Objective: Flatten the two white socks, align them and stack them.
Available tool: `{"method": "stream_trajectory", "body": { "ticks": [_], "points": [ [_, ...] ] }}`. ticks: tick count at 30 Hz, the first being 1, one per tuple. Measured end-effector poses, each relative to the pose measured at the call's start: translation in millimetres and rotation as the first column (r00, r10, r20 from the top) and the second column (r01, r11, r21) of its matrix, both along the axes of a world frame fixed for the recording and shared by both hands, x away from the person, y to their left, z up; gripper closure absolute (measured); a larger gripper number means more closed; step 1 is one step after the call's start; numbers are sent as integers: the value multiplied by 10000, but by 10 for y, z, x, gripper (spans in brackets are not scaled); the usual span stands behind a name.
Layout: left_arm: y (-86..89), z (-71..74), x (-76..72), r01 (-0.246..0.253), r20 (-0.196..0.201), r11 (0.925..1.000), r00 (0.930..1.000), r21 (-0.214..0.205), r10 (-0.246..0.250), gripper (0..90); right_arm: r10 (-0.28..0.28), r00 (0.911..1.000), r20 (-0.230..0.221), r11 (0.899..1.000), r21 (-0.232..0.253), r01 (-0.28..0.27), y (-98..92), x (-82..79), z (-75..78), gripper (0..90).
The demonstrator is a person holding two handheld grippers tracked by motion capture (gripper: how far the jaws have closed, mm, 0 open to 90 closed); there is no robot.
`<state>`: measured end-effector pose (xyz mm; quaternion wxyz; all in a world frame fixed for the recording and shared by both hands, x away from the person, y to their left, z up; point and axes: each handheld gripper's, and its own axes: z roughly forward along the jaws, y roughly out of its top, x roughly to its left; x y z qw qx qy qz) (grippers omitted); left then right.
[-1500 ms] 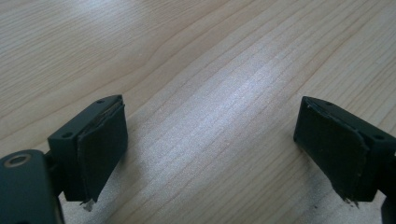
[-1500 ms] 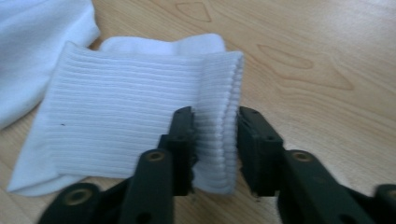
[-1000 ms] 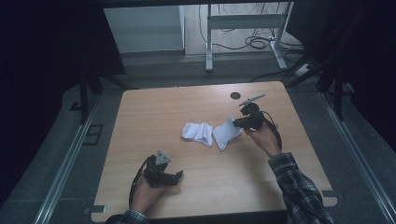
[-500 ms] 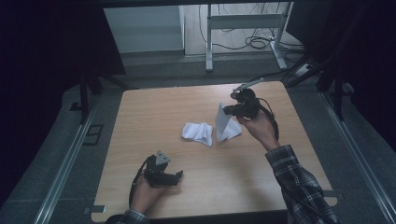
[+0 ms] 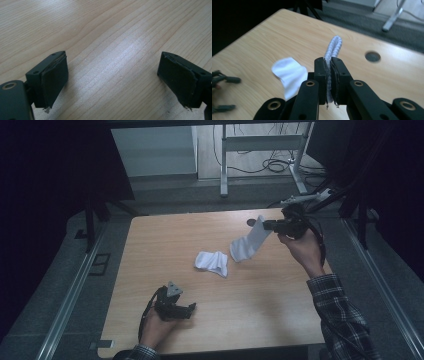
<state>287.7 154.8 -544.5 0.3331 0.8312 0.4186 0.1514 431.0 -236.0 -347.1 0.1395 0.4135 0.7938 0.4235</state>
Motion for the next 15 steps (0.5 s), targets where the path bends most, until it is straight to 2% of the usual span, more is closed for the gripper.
{"method": "stream_trajectory", "body": {
  "ticks": [2, 3, 8, 11, 12, 13, 15],
  "points": [
    [-3, 0, -3, -34, -32, 10000, 10000, -13, 34, 99, -324, 9990, -321, 9995, 32, 325, -171, 35, -178, 829],
    [-3, 0, -3, -34, -32, 10000, 10000, -13, 34, 99, -324, 9990, -321, 9995, 32, 325, -171, 35, -178, 829],
    [-5, 1, -4, -57, -71, 10000, 10000, -18, 57, 99, -858, 9941, -656, 9963, -79, 855, -452, 39, -418, 827],
    [-4, 1, -2, -34, -52, 10000, 10000, 6, 34, 99, -996, 9922, -746, 9950, -181, 985, -539, 20, -483, 826],
    [-4, 1, -3, -42, -56, 10000, 10000, 2, 42, 99, -1115, 9902, -839, 9937, -232, 1100, -630, -3, -556, 826],
    [-3, 1, -1, -18, -44, 10000, 10000, 18, 18, 99, -1115, 9902, -839, 9937, -232, 1100, -630, -3, -556, 826],
    [-7, 1, -3, -59, -65, 10000, 10000, -11, 59, 99, -1343, 9856, -1031, 9908, -334, 1315, -761, -36, -687, 824]
  ]
}}
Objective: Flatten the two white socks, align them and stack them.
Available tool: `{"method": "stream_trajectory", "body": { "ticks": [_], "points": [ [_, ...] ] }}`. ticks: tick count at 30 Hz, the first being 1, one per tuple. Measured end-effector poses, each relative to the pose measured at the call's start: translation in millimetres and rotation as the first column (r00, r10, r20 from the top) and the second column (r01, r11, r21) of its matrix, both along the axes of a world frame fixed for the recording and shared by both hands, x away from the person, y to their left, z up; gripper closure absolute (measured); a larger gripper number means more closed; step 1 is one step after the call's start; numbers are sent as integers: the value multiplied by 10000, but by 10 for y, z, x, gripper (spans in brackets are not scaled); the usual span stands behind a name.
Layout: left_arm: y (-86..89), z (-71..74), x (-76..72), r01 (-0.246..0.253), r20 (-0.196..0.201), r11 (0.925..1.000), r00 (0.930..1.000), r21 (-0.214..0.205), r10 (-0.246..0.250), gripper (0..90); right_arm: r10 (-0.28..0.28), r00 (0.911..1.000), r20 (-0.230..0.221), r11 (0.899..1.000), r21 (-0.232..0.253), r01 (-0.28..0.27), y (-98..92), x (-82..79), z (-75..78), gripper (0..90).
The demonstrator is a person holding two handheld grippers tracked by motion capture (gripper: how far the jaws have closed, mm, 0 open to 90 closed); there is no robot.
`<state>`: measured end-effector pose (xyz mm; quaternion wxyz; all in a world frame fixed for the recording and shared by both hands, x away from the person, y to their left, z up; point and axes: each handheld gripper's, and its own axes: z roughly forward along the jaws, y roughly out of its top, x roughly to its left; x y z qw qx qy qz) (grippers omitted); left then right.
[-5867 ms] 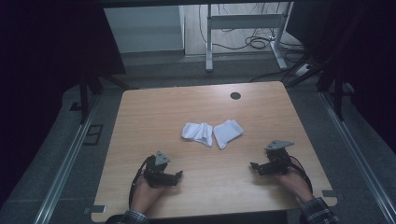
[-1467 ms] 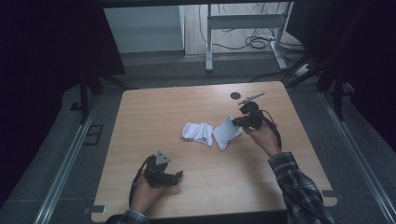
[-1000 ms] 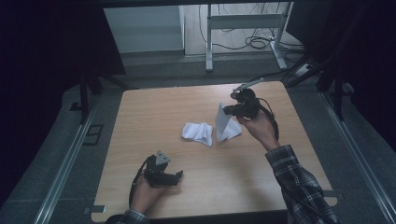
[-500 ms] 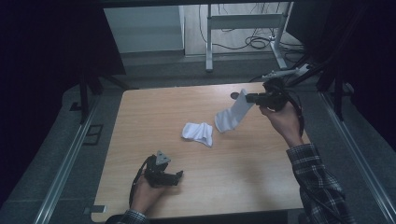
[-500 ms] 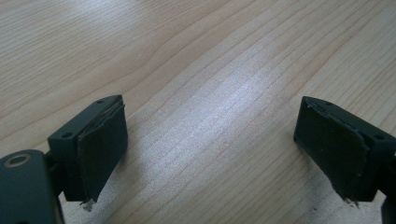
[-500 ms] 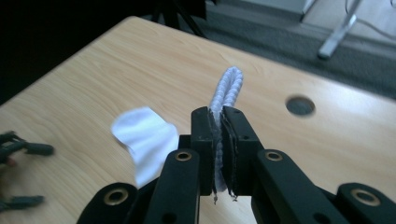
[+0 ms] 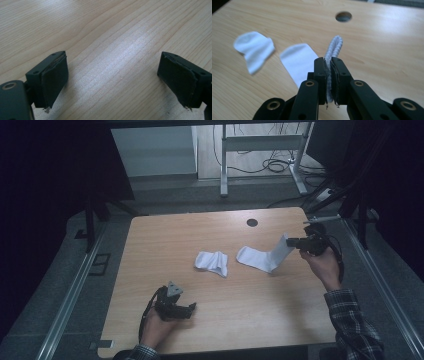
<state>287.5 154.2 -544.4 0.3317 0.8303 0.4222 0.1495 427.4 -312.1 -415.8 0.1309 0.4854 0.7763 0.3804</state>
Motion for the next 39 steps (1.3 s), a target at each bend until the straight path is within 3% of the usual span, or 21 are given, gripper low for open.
{"method": "stream_trajectory", "body": {
  "ticks": [3, 6, 7, 9, 11, 13, 14, 15, 19, 27, 28, 31, 33, 36, 39],
  "points": [
    [-3, -1, 0, -18, 5, 10000, 10000, -24, 18, 100, -96, 9998, -173, 9999, -117, 94, -87, -25, -99, 822],
    [-7, -2, 1, -45, 14, 10000, 10000, -48, 45, 99, -243, 9989, -397, 9996, -170, 236, -214, -63, -273, 820],
    [-9, -2, 2, -59, 18, 10000, 10000, -49, 59, 100, -375, 9975, -602, 9991, -234, 361, -301, -98, -401, 820],
    [-11, -3, 3, -66, 18, 10000, 10000, -55, 66, 100, -416, 9970, -650, 9989, -264, 400, -327, -110, -444, 819],
    [-13, -2, 8, -12, 30, 10000, 10000, -44, 12, 99, -544, 9948, -866, 9980, -356, 514, -421, -161, -605, 816],
    [-13, -2, 12, 40, 41, 10000, 10000, -28, -40, 99, -609, 9941, -895, 9974, -432, 572, -447, -176, -659, 815],
    [-13, -2, 18, 130, 47, 9999, 9999, -3, -130, 99, -651, 9923, -1051, 9964, -614, 588, -492, -208, -785, 808],
    [-13, -2, 18, 130, 47, 9999, 9999, -3, -130, 99, -651, 9923, -1051, 9964, -614, 588, -492, -208, -785, 808],
    [-20, 1, 28, 78, 39, 10000, 10000, 17, -78, 100, -751, 9886, -1304, 9935, -953, 629, -554, -271, -1040, 741],
    [-39, 17, 58, 8, -2, 10000, 10000, 10, -8, 138, -924, 9924, -809, 9942, -633, 874, -637, -311, -988, 579],
    [-44, 35, 73, 78, -65, 9999, 9999, 70, -78, 202, -973, 9921, -797, 9931, -726, 916, -635, -315, -998, 549],
    [-88, 82, 128, -17, -88, 9999, 10000, -161, 15, 276, -1138, 9906, -764, 9920, -638, 1091, -653, -320, -987, 529],
    [-135, 121, 171, 75, 39, 9995, 10000, -313, -74, 318, -1282, 9898, -627, 9912, -424, 1257, -671, -329, -971, 498],
    [-273, 202, 314, 219, 358, 9991, 9991, -368, -206, 380, -1298, 9899, -569, 9908, -465, 1273, -683, -333, -975, 492],
    [-364, 239, 419, 311, 427, 9982, 9987, -508, -290, 412, -1213, 9910, -574, 9916, -522, 1183, -683, -335, -986, 483]
  ]
}}
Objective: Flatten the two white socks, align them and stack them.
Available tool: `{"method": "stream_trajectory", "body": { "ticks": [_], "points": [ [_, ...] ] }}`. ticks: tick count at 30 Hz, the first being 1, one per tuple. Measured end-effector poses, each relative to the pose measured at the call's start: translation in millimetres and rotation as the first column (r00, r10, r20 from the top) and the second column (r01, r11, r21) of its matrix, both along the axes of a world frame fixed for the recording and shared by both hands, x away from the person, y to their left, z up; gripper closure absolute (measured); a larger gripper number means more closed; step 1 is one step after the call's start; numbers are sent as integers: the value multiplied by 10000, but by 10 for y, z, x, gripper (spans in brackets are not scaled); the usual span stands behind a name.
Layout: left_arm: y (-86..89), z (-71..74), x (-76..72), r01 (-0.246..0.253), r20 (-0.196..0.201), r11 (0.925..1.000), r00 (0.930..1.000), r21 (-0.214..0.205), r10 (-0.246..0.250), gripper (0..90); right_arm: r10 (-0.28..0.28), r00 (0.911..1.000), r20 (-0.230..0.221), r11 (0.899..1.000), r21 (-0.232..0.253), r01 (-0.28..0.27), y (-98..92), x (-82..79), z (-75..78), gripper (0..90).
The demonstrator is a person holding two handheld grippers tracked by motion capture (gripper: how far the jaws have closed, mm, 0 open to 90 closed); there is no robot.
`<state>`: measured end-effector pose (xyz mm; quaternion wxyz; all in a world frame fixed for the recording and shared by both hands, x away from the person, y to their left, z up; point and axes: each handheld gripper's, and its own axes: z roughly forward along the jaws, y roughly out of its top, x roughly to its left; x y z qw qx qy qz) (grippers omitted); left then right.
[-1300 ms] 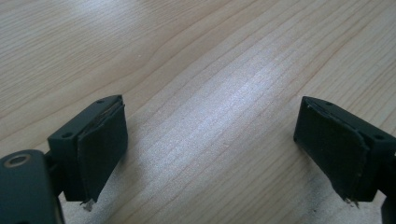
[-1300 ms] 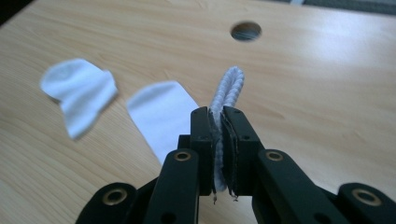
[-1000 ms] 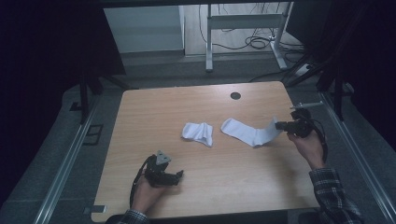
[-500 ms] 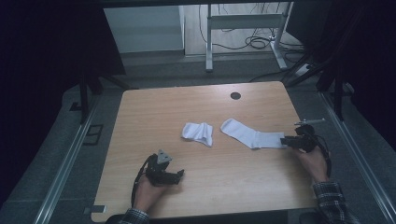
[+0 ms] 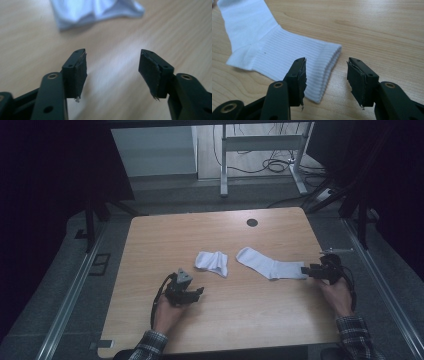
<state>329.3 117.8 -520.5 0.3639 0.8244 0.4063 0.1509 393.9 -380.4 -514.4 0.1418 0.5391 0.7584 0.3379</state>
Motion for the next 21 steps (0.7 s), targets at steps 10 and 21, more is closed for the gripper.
{"method": "stream_trajectory", "body": {
  "ticks": [10, 21],
  "points": [
    [-603, 175, 510, 702, 352, 9975, 9969, 58, -703, 562, 81, 10000, 21, 9990, -434, -80, -10, -46, 34, 591],
    [-1090, 173, 992, 782, 204, 9965, 9967, 283, -788, 640, 226, 9997, 87, 9986, -479, -222, 47, -50, 41, 615]
  ]
}}
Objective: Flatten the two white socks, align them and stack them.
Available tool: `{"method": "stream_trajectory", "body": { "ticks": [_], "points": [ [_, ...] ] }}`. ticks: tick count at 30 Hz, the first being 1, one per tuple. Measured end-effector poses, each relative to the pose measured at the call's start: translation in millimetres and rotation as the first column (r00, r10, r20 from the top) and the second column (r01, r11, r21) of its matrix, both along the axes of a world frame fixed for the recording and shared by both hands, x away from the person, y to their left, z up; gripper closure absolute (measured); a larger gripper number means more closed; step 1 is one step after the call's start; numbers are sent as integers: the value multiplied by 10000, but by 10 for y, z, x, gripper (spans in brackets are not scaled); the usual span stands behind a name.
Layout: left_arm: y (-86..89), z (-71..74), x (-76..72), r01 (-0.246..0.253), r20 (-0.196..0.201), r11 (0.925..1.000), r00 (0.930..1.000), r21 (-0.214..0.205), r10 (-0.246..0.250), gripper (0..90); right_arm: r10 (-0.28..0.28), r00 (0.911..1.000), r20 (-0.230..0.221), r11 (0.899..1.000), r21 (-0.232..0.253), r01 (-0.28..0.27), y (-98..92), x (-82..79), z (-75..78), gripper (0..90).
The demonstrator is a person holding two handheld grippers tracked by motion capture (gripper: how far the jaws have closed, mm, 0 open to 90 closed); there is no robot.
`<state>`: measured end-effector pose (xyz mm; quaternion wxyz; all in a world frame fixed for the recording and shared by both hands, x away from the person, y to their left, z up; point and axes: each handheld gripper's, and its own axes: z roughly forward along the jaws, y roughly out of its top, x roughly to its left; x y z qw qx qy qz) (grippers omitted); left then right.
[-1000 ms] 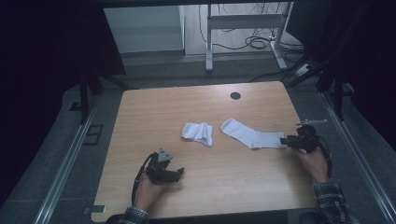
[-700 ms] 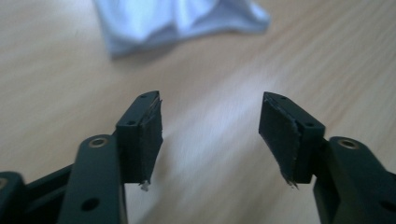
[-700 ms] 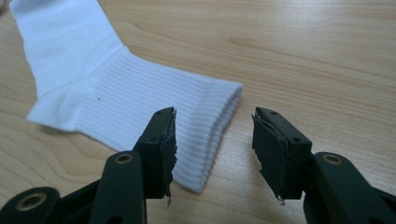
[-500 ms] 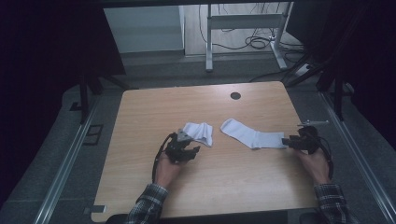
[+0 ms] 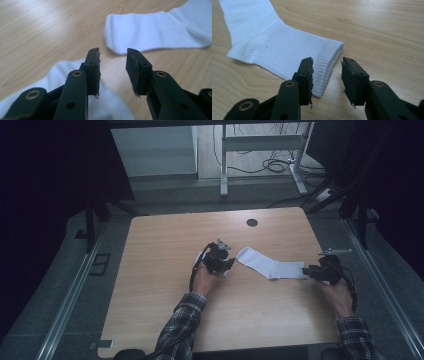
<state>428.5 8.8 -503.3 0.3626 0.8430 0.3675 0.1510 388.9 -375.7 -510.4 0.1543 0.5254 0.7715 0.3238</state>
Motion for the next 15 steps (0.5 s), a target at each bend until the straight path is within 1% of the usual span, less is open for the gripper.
{"method": "stream_trajectory", "body": {
  "ticks": [2, 4, 8, 10, 12, 15],
  "points": [
    [-74, -7, 73, -30, -16, 10000, 10000, 21, 30, 651, -9, 10000, 95, 10000, -42, 10, 6, -2, 8, 627],
    [-146, -20, 149, -49, -102, 10000, 9999, -43, 48, 659, -27, 10000, 82, 10000, 41, 27, 4, 2, 7, 642],
    [-240, -63, 253, -103, -249, 9999, 9996, -17, 102, 668, -46, 10000, 24, 9999, 107, 46, -6, 11, -10, 659],
    [-307, -119, 309, -136, -307, 9999, 9994, 62, 138, 667, -28, 10000, -17, 10000, 81, 28, 6, 15, -17, 658],
    [-326, -141, 324, -172, -343, 9998, 9993, 97, 175, 668, -8, 10000, -16, 9999, 114, 9, 12, 17, -21, 655],
    [-368, -208, 373, -284, -399, 9991, 9988, 329, 297, 669, 34, 10000, -45, 10000, -27, -34, 41, 20, -29, 634]
  ]
}}
